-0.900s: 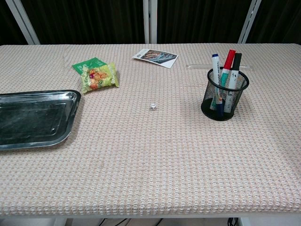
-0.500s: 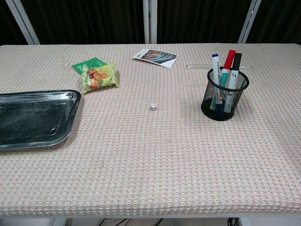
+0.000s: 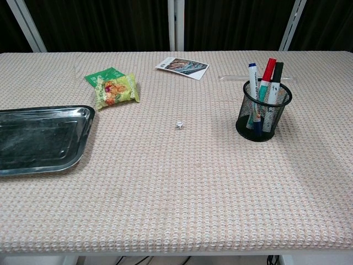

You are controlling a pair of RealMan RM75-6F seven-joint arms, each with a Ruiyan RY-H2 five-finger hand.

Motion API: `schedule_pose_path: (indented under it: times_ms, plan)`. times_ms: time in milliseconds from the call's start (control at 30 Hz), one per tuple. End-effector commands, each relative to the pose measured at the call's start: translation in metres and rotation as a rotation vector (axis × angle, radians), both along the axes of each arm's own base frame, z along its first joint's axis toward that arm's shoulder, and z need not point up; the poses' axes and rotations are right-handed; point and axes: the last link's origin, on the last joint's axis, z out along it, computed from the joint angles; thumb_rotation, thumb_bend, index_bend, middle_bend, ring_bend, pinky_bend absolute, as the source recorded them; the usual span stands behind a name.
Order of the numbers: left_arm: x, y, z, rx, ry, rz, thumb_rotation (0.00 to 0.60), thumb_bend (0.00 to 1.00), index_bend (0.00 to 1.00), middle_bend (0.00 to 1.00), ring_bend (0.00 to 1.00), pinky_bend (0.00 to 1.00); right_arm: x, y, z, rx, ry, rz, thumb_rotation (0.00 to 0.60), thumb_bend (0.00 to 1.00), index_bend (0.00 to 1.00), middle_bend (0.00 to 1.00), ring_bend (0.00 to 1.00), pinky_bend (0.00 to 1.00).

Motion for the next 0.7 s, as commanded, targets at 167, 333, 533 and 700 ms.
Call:
schedule_pose_path:
  times_ms: [167,333,533,700]
  plan:
    - [-0.003,0.001,-0.001,-0.017,-0.014,0.006,0.6,0.09,0.04,0.0,0.0,0.04,0.07,-0.05,-0.023,0.149,0.07,0.106,0.6,0.19,0.0,0.02,0.0,0.0]
    - [-0.006,0.001,0.002,-0.011,-0.018,0.014,0.6,0.09,0.04,0.0,0.0,0.04,0.101,-0.074,-0.05,0.224,0.085,0.128,0.6,0.2,0.01,0.05,0.0,0.0]
    - [-0.007,0.001,0.003,-0.011,-0.024,0.014,0.6,0.09,0.04,0.0,0.0,0.04,0.123,-0.093,-0.078,0.253,0.108,0.125,0.6,0.21,0.1,0.11,0.0,0.0]
    - [-0.009,0.002,0.005,-0.011,-0.022,0.019,0.6,0.09,0.04,0.0,0.0,0.04,0.133,-0.098,-0.092,0.253,0.102,0.124,0.6,0.22,0.16,0.16,0.0,0.0]
